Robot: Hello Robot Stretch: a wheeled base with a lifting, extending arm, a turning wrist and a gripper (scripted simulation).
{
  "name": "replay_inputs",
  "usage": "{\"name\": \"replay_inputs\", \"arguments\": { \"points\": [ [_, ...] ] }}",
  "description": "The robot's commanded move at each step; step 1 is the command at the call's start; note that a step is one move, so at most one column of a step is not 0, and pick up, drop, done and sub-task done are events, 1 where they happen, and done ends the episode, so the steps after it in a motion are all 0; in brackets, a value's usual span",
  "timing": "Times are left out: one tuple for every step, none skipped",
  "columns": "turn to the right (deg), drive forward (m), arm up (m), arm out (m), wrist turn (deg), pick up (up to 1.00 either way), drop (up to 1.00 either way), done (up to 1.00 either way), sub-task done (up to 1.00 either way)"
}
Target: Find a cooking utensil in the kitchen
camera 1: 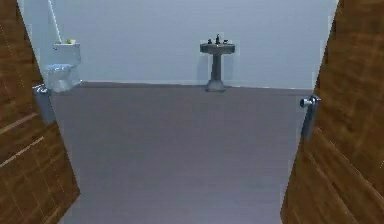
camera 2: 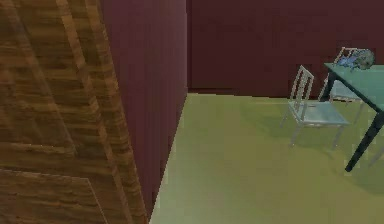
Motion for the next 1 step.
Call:
{"name": "replay_inputs", "arguments": {
  "points": [
    [6.0,0.00,0.00,0.00,0.0,0.00,0.00,0.00,0.00]
  ]
}}
